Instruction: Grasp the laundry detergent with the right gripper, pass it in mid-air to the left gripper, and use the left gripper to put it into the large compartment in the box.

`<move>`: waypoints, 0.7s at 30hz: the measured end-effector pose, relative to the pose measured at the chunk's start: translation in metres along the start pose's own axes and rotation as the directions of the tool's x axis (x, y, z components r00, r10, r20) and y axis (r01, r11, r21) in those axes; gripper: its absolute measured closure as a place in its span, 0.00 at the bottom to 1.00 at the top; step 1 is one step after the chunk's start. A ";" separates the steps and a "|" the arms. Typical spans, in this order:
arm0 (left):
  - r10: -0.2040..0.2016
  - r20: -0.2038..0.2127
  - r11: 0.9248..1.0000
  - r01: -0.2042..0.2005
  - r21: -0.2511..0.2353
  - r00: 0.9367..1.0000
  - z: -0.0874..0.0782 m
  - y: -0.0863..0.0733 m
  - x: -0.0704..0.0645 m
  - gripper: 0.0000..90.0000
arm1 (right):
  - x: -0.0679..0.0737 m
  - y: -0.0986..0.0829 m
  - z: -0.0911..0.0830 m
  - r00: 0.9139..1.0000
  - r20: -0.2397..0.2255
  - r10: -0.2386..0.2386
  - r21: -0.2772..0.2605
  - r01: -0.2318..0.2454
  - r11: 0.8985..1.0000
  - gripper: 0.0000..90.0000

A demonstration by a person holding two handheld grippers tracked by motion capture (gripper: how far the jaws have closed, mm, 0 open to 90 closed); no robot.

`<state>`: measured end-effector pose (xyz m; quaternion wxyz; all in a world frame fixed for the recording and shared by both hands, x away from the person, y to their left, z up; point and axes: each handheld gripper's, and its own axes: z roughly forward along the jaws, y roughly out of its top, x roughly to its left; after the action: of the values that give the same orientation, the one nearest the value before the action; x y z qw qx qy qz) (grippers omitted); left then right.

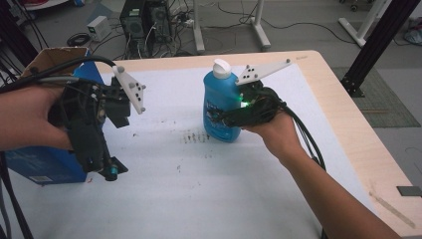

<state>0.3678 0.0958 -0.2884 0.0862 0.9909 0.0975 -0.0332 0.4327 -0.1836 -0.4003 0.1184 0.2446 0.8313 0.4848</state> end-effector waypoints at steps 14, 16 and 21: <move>0.004 -0.007 0.998 -0.004 -0.055 1.000 -0.011 0.003 0.000 0.02 | 0.011 0.015 -0.027 0.991 -0.111 -0.081 0.027 0.085 0.996 0.50; 0.009 -0.011 0.998 -0.010 -0.059 1.000 -0.014 0.005 0.000 0.02 | 0.014 0.018 -0.031 0.986 -0.137 -0.095 0.025 0.100 0.995 0.50; 0.025 -0.010 0.997 -0.026 -0.066 1.000 -0.021 0.012 -0.001 0.02 | 0.021 0.024 -0.040 0.971 -0.202 -0.124 0.014 0.130 0.991 0.50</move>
<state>0.3697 0.0877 -0.2660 0.1188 0.9889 0.0862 -0.0242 0.4041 -0.1927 -0.3591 0.0613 0.1423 0.8595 0.4871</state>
